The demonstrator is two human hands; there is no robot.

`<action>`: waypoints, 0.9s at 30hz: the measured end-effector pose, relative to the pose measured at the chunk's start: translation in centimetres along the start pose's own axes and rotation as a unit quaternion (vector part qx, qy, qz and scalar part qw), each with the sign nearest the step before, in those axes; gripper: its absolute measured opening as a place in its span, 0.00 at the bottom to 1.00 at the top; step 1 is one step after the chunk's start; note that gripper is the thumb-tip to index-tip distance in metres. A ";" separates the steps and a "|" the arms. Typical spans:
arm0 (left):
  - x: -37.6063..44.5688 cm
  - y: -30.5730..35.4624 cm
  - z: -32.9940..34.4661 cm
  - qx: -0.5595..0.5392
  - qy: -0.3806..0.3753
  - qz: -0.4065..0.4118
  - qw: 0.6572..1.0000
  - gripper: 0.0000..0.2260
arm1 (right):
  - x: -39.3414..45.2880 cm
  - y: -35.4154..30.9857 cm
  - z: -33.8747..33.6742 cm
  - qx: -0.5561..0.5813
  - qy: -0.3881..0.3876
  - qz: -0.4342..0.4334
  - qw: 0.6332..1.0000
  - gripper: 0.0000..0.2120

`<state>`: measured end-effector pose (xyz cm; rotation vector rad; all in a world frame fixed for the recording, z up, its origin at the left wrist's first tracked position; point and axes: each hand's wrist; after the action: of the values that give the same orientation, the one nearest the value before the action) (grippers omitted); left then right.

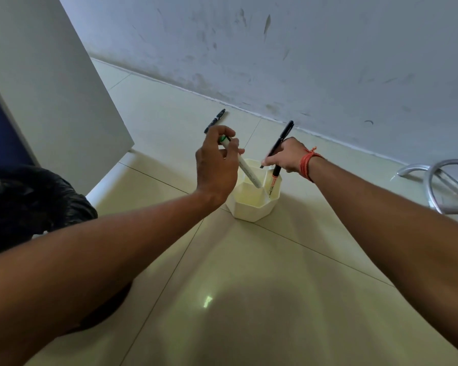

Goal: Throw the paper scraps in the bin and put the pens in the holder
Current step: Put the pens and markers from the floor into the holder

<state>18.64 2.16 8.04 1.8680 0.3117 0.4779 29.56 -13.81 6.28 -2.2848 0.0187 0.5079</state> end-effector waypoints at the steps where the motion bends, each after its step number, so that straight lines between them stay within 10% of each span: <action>1: -0.2 -0.3 -0.2 0.014 -0.011 0.009 1.000 0.03 | 0.0 0.0 0.1 -0.002 -0.003 0.000 1.000 0.12; 20: -1.8 -2.1 -0.7 0.055 -0.122 -0.009 0.991 0.13 | -0.2 -0.9 -0.1 0.002 0.001 -0.002 1.000 0.14; 27: 2.3 -1.7 -0.5 -0.005 0.013 -0.085 0.996 0.04 | -0.2 -0.3 -0.3 -0.001 0.001 0.006 1.000 0.16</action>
<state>20.47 4.14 6.96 1.8091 0.4799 0.3866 29.50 -13.81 6.77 -2.2873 0.0319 0.5120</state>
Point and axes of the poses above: each hand's wrist, its own x-axis towards the middle knuckle, its own z-axis out of the palm, y = z × x, and after that the axes turned 7 degrees about x, right-handed
